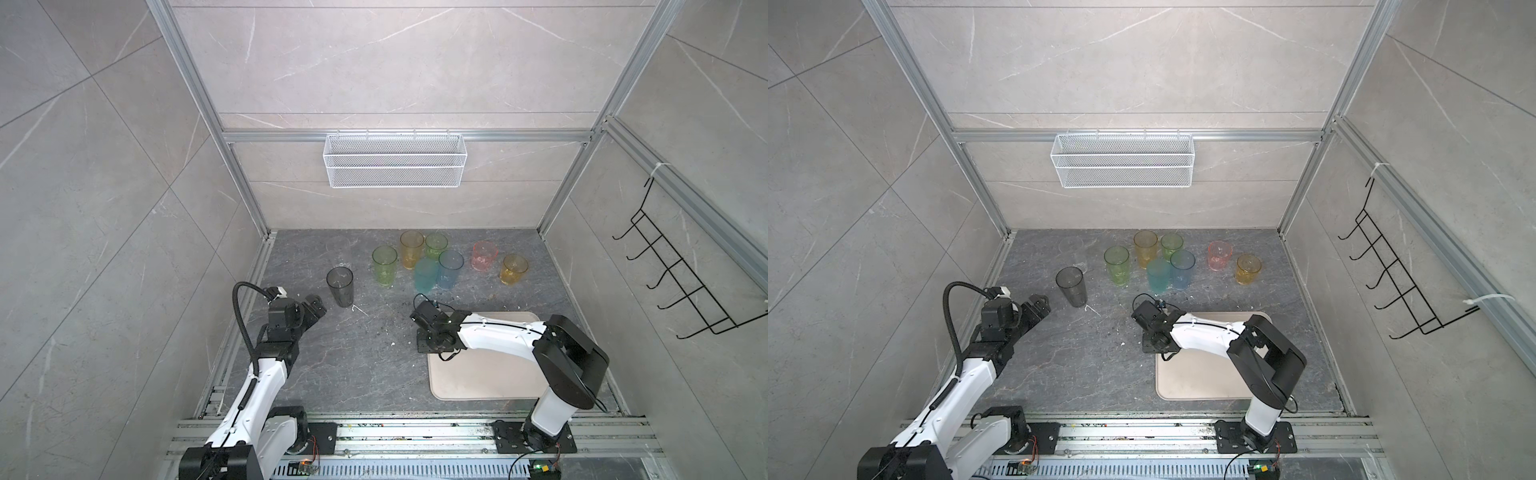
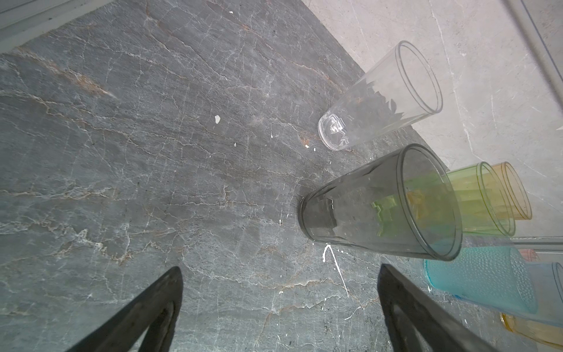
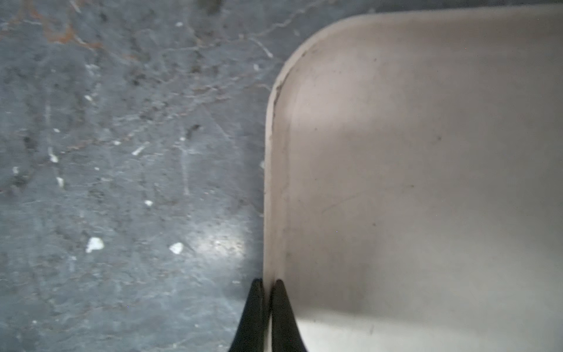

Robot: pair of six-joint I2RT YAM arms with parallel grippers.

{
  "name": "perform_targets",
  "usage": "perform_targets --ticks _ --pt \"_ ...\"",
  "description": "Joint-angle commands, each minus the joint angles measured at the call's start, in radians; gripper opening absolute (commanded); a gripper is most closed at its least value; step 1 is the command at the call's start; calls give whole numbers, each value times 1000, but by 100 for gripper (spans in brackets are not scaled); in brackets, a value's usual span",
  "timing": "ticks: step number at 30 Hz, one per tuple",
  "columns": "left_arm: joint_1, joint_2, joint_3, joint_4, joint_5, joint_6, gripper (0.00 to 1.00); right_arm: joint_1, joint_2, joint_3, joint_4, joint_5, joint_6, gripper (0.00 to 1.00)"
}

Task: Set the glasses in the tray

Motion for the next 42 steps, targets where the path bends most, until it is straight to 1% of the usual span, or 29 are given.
perform_targets --ticks 1,7,11,12,15,18,21,26,29,31,34,38,39,42 --pt "0 -29 0 -18 21 25 100 29 58 61 104 -84 37 0" --pt "0 -68 -2 -61 25 36 100 55 142 164 139 -124 45 0" --pt "0 -91 2 -94 34 41 100 66 179 211 142 -128 46 1" --pt "0 -95 11 -117 34 46 100 67 185 221 143 -132 46 2" --pt "-1 -103 48 -188 65 40 100 69 194 252 130 -142 38 12" --pt "-2 -109 82 -246 102 26 99 69 174 272 132 -142 10 20" --pt "-2 -111 131 -314 138 34 98 67 126 279 132 -131 -27 36" --pt "-11 -121 201 -416 198 62 95 67 -5 263 144 -91 -122 44" --pt "-31 -140 232 -464 211 57 93 64 -96 244 146 -52 -201 45" --pt "-59 -149 249 -489 204 52 92 61 -158 227 143 -24 -242 45" --pt "-151 -154 275 -519 149 41 90 40 -244 202 138 11 -291 46" --pt "-325 -119 303 -520 39 19 90 2 -330 165 150 53 -349 49" --pt "-377 -99 309 -511 14 14 90 -14 -344 152 157 49 -361 51" --pt "-515 -10 337 -490 -75 1 90 -57 -377 128 161 39 -383 53"
